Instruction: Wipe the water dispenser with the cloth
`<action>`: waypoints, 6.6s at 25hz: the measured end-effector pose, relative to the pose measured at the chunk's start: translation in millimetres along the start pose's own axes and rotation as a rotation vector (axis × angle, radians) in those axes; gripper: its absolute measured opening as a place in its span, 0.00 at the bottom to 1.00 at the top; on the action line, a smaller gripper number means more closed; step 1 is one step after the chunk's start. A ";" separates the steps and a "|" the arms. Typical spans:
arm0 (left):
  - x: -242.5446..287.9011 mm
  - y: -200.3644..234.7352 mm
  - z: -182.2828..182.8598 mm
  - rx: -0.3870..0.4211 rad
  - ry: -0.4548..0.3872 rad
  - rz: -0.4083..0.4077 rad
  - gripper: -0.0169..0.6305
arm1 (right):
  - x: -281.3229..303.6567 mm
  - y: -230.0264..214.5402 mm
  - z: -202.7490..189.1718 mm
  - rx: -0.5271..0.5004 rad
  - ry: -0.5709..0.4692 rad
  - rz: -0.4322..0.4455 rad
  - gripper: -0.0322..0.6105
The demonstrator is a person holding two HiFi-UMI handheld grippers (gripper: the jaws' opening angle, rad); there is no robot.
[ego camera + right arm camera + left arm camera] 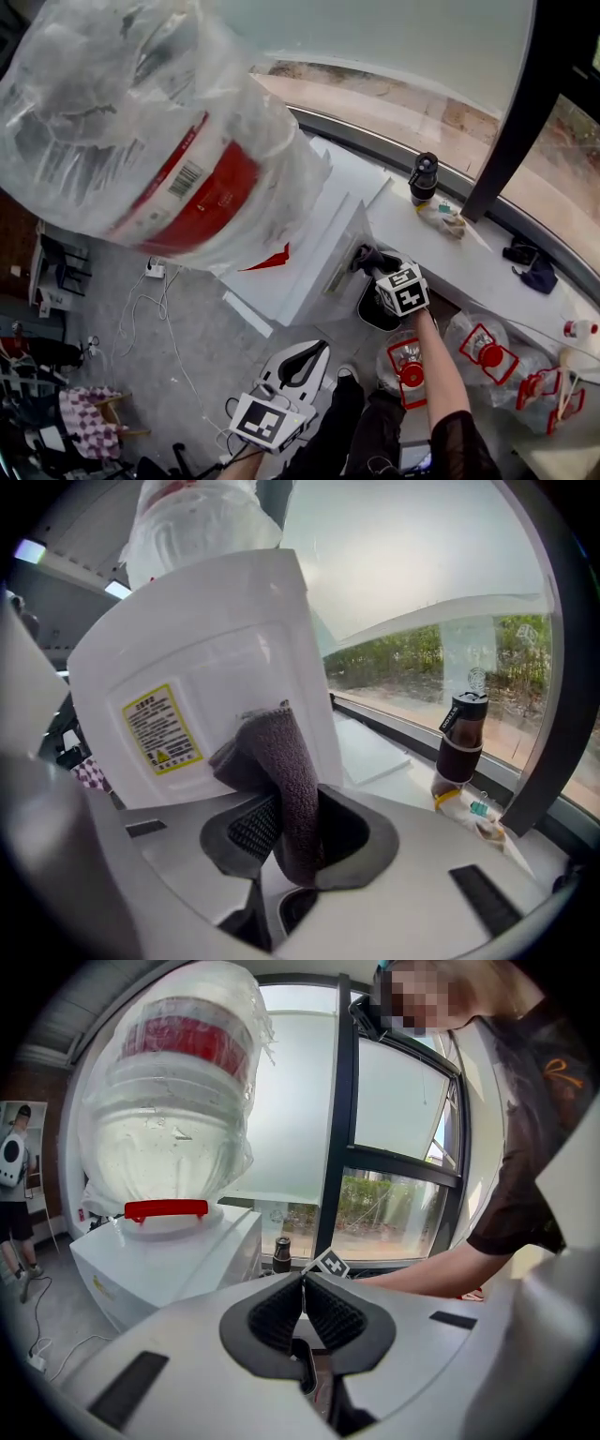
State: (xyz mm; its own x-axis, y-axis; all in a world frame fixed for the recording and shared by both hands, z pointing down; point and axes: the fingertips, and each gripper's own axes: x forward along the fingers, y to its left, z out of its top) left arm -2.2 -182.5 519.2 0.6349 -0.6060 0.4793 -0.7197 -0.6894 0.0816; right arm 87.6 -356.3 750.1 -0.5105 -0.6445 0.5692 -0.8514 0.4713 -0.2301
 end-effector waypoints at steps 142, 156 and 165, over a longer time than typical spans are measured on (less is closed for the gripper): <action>-396.6 -58.1 -25.2 0.095 -0.259 -0.129 0.05 | -435.1 425.9 -4.7 0.331 -0.296 -0.216 0.21; -415.5 -97.6 -28.9 0.142 -0.270 -0.187 0.05 | -466.7 432.4 -17.4 0.301 -0.317 -0.271 0.21; -414.0 -113.0 -35.3 0.161 -0.253 -0.214 0.05 | -491.7 415.9 -27.8 0.298 -0.329 -0.333 0.21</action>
State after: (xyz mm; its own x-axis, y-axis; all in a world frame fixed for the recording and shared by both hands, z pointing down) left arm -193.6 160.2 342.4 0.8301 -0.5064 0.2335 -0.5225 -0.8526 0.0082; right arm -12.1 173.4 396.5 -0.1781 -0.9063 0.3834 -0.9458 0.0500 -0.3210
